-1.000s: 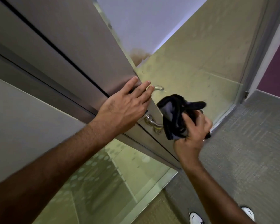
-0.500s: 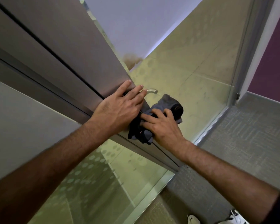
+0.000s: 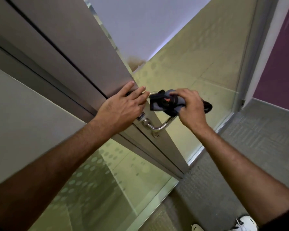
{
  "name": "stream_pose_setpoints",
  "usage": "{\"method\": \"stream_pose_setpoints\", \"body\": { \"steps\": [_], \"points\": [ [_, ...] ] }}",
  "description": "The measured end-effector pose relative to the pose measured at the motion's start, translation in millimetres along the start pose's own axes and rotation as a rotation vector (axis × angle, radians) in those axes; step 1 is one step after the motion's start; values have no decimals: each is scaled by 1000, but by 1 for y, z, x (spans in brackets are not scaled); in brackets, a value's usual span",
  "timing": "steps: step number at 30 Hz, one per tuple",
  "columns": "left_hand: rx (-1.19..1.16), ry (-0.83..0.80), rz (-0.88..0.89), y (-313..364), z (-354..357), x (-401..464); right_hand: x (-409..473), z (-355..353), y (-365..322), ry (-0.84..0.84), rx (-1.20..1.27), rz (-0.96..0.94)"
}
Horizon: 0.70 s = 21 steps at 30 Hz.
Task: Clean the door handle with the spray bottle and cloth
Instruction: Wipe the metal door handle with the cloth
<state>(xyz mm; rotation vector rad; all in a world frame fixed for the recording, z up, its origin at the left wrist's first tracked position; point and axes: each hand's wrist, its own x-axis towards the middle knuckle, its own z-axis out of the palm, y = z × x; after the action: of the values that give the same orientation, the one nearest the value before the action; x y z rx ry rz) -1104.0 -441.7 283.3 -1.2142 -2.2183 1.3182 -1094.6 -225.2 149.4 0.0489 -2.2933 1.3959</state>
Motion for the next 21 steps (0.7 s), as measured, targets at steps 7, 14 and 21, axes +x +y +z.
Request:
{"method": "stream_pose_setpoints", "body": {
  "steps": [7,14,21],
  "points": [
    [-24,-27,9,-1,-2,0,-40,37,30,-45,1007,865],
    [-40,-31,11,0,-5,1,-85,91,-10,9,1304,1016],
    [-32,-46,13,0,-6,2,-95,71,-7,-108,1372,1035]
  ]
}}
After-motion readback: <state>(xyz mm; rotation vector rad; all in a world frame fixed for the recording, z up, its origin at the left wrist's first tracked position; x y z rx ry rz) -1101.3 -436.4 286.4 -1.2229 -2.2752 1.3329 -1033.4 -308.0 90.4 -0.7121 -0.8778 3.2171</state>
